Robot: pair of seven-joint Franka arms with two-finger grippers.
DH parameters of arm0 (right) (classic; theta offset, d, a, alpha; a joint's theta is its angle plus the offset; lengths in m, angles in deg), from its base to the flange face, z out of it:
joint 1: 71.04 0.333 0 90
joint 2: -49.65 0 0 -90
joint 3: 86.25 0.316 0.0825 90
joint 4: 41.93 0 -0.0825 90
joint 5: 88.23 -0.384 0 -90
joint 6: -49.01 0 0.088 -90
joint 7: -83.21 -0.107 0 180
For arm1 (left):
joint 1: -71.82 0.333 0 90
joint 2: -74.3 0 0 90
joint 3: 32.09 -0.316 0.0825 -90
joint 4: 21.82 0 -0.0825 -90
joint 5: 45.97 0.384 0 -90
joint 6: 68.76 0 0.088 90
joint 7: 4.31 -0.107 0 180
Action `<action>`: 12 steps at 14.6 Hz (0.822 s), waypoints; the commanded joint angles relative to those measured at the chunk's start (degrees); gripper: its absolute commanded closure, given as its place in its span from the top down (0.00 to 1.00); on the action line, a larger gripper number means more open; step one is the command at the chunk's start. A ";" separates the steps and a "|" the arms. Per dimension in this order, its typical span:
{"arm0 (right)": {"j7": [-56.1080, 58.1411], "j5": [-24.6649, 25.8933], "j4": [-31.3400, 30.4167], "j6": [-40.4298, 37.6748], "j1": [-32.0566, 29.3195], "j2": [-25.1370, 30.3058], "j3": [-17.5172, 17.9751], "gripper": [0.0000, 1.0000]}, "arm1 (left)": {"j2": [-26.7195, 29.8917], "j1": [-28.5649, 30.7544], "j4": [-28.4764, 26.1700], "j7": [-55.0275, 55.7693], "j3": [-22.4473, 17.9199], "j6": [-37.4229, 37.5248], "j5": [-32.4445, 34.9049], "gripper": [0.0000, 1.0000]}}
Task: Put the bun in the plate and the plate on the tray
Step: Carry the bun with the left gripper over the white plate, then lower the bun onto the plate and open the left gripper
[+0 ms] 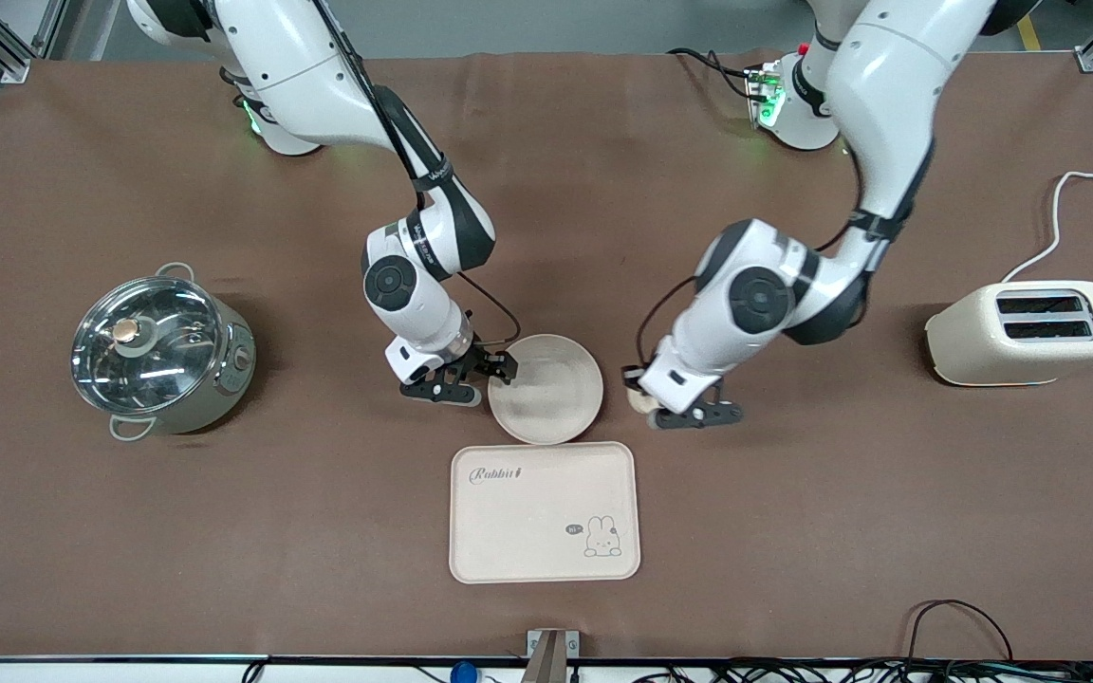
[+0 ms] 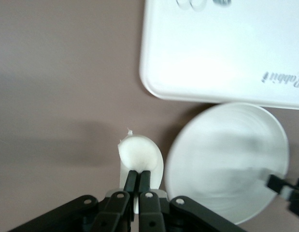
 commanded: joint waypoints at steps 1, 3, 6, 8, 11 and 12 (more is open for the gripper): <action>-0.51 -0.91 0.34 0.66 0.71 -0.58 -0.46 0.86 | -5.34 -3.33 4.19 6.99 -0.21 -3.31 -1.16 0.00; -0.51 -0.83 0.69 0.66 1.14 -1.02 -0.46 0.83 | -7.63 -5.43 6.91 11.04 -0.30 -3.94 -1.07 0.01; -0.42 -0.83 1.22 0.66 1.15 -1.29 -0.46 0.73 | -8.43 -5.80 7.98 12.73 -0.30 -4.03 -0.46 0.80; -0.42 -0.74 1.49 0.66 1.15 -1.37 -0.55 0.64 | -8.25 -5.89 8.06 12.73 -0.39 -4.03 -0.28 1.00; -0.42 -0.39 1.49 0.66 1.15 -1.64 -0.46 0.40 | -7.37 -5.80 8.07 11.85 -0.56 -2.55 5.23 1.00; -0.34 -0.21 1.49 0.66 1.15 -1.64 -0.46 0.29 | -6.94 -5.80 8.24 11.68 -0.39 -0.01 8.13 1.00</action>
